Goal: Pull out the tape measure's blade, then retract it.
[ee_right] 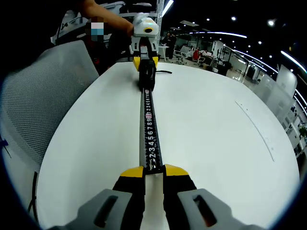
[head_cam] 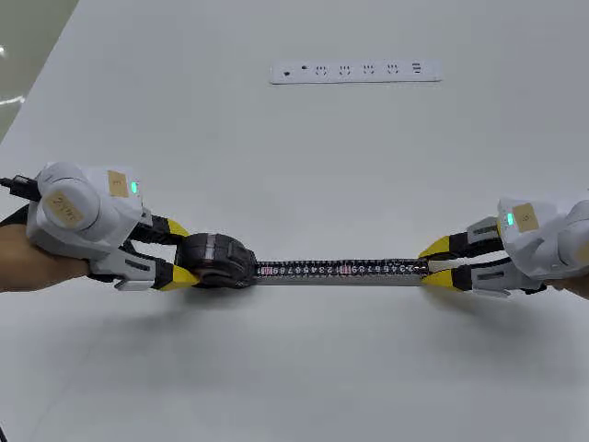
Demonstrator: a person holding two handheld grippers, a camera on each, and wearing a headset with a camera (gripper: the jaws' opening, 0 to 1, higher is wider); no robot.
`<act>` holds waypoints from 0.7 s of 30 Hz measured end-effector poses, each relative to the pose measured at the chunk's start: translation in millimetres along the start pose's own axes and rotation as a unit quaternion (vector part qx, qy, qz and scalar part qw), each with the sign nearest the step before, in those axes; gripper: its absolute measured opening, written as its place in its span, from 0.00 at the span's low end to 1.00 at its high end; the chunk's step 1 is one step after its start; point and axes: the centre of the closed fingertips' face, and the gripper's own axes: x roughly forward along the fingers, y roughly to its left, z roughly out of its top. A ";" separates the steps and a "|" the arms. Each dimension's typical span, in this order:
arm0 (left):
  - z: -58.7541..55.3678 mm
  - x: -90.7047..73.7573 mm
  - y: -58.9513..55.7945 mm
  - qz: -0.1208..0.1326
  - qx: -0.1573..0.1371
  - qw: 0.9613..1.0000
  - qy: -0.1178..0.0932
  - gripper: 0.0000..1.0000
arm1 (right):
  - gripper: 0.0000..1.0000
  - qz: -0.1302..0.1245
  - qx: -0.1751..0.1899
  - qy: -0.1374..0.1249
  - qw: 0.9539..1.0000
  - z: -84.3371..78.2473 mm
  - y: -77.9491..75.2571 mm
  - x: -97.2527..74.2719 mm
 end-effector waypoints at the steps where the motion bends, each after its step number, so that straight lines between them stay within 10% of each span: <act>1: 0.0 0.0 0.1 0.000 0.000 1.000 0.000 0.27 | 0.11 -0.001 0.001 0.001 1.000 -1.2 -0.1 -0.9; 21: 2.2 3.5 1.2 0.001 0.007 1.000 0.012 0.28 | 0.12 0.000 0.015 0.021 1.000 -13.1 0.2 -5.9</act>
